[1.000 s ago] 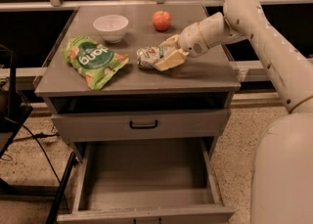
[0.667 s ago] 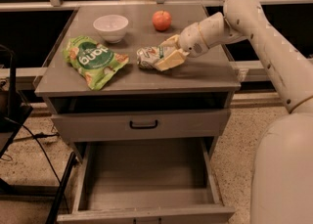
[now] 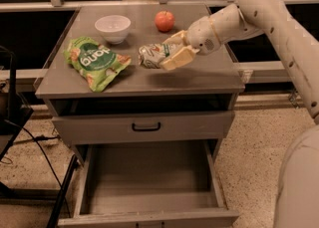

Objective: Place 7up can into middle drawer

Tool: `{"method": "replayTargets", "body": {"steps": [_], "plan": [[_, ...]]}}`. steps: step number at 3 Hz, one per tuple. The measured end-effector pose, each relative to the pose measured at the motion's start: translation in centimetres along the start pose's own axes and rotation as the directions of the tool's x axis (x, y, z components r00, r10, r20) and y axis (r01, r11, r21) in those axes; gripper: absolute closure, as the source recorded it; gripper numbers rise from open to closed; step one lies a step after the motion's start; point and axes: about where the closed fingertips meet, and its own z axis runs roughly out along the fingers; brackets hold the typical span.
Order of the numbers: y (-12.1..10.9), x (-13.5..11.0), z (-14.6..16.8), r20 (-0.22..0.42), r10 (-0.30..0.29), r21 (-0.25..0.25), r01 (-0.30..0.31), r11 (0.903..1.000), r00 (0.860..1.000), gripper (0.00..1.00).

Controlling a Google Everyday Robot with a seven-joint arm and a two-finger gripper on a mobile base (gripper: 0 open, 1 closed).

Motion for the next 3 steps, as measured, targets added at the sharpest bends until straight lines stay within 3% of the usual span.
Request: {"method": "replayTargets", "body": {"steps": [1, 2, 3], "plan": [[3.3, -1.8, -2.6, 0.022, -0.018, -0.008, 0.018, 0.9998, 1.000, 1.00], [8.6, -2.4, -5.2, 0.041, -0.017, 0.016, 0.016, 0.9997, 0.999, 1.00], [12.0, -1.1, -5.5, 0.052, 0.000, 0.056, -0.003, 0.9984, 0.999, 1.00]]}}
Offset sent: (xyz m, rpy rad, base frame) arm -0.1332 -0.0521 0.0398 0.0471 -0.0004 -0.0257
